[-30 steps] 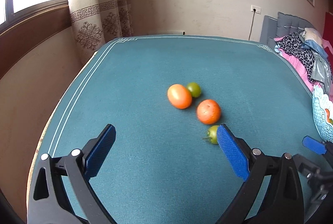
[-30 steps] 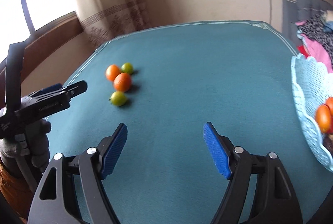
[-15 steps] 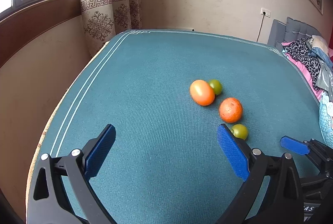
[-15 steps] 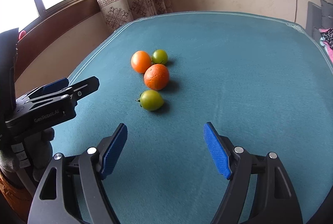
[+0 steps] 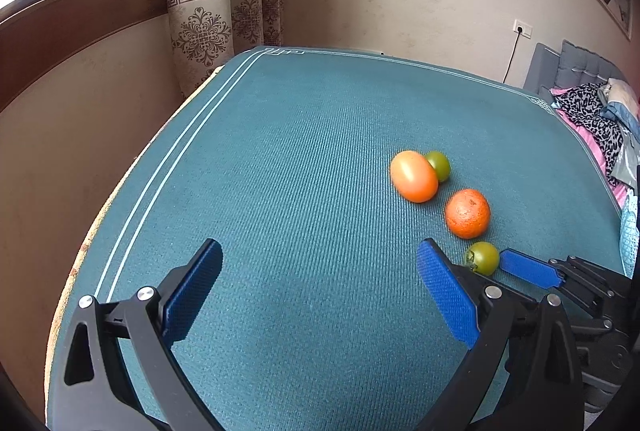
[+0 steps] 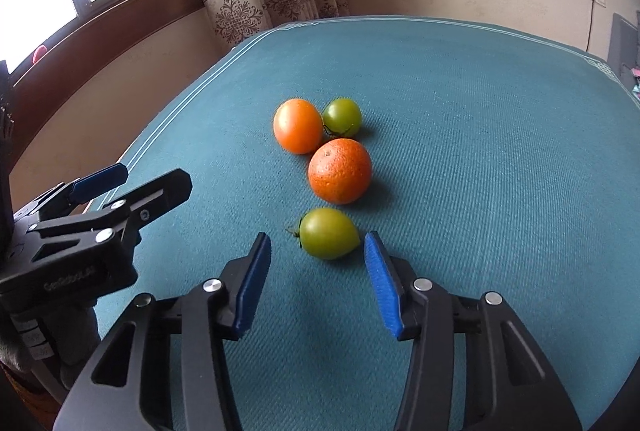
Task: Organize fruits
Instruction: 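Close the right gripper on a green tomato while the left gripper approaches an orange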
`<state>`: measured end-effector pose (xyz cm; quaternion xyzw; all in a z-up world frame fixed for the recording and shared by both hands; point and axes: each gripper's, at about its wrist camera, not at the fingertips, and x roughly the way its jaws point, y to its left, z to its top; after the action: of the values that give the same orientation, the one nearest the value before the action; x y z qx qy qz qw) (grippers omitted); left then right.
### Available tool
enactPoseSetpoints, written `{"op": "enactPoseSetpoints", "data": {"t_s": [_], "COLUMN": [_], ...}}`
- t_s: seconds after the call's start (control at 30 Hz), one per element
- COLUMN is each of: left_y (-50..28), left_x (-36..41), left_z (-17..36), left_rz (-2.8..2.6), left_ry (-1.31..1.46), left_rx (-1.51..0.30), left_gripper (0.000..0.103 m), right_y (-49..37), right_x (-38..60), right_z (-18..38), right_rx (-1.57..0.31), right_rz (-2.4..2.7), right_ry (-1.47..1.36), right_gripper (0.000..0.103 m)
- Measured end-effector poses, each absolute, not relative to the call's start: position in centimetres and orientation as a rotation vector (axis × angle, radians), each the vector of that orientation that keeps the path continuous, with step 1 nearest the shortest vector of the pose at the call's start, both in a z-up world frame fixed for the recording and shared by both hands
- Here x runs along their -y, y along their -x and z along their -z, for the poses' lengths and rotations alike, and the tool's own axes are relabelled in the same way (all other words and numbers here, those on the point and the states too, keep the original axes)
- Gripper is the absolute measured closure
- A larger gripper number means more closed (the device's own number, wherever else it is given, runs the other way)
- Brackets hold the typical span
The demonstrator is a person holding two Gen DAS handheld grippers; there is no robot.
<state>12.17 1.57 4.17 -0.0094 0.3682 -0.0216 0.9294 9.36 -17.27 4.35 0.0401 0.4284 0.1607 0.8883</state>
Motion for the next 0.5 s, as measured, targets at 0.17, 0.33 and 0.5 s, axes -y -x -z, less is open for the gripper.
{"op": "enactPoseSetpoints", "data": {"t_s": [0.17,0.33,0.5], "left_y": [-12.7,-13.0,-13.1], "left_x": [-1.6,-1.4,-0.6], "left_z": [-3.9,-3.9,-3.9], "left_rz": [0.042,0.042,0.056], "left_ry": [0.016,0.011,-0.009], "left_rx": [-0.764,-0.768,-0.770], "left_gripper": [0.004,0.004,0.004], "right_y": [-10.4,-10.3,-9.4], "right_x": [17.1,17.4,18.3], "right_z": [-3.9,-3.8,-4.1], "right_rx": [-0.897,-0.886,-0.871], "right_rz": [-0.336,-0.334,-0.322], "right_ry": [-0.081,-0.077,-0.074], "right_gripper": [0.059,0.065,0.071]}}
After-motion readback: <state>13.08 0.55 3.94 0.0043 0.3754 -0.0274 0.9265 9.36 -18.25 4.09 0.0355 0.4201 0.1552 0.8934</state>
